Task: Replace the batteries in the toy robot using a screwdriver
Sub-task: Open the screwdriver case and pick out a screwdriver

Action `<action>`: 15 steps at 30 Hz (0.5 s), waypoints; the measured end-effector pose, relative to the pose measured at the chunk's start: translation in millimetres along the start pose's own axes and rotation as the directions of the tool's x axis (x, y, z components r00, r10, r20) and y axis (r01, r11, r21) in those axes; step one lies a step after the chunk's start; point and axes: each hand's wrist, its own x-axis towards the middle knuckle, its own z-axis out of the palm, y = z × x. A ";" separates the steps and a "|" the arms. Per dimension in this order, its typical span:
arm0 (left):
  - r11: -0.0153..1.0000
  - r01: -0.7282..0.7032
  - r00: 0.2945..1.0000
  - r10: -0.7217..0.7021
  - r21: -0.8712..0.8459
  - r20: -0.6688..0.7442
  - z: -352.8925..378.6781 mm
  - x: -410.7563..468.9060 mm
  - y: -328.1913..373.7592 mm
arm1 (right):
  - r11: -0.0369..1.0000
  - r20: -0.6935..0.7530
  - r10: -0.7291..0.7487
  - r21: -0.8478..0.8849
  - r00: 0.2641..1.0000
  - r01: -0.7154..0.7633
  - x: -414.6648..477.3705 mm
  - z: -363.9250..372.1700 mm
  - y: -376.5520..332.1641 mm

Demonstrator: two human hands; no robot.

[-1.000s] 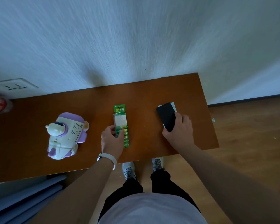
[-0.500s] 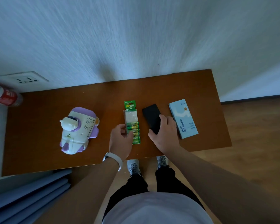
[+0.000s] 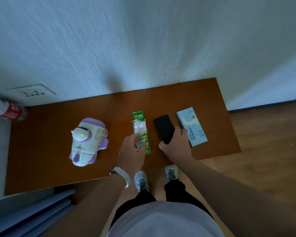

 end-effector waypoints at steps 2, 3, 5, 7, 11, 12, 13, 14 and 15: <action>0.998 0.015 0.999 -0.012 -0.058 0.051 -0.7 -0.2 7.9 | 0.999 -0.021 -0.019 0.047 1.000 0.020 -6.4 -7.0 -2.8; 0.995 0.036 0.996 -0.028 -0.098 0.084 -1.1 -0.3 13.3 | 0.997 -0.032 -0.030 0.068 0.999 0.032 -10.1 -11.1 -5.1; 0.977 0.107 0.981 -0.073 -0.185 0.179 -2.3 -1.0 28.4 | 0.993 -0.043 -0.049 0.109 0.998 0.053 -17.9 -20.0 -11.4; 0.938 0.181 0.956 -0.097 -0.296 0.276 -2.1 -0.7 45.0 | 0.987 -0.058 -0.077 0.135 0.995 0.085 -26.8 -29.3 -19.7; 0.835 0.281 0.942 -0.144 -0.474 0.304 -5.3 -0.8 72.8 | 0.967 -0.097 -0.148 0.195 0.984 0.165 -48.3 -45.5 -39.1; 0.820 0.283 0.945 -0.151 -0.497 0.289 -7.2 -1.4 77.9 | 0.960 -0.102 -0.165 0.213 0.981 0.183 -53.7 -48.5 -42.8; 0.814 0.276 0.950 -0.151 -0.512 0.272 -9.5 -2.3 81.6 | 0.954 -0.106 -0.175 0.228 0.979 0.195 -58.7 -51.3 -46.3; 0.811 0.263 0.956 -0.144 -0.522 0.257 -12.2 -3.4 84.4 | 0.948 -0.110 -0.182 0.244 0.977 0.204 -63.7 -54.9 -49.5; 0.808 0.247 0.961 -0.132 -0.535 0.245 -15.5 -4.5 86.0 | 0.942 -0.108 -0.186 0.264 0.977 0.209 -68.1 -59.2 -52.7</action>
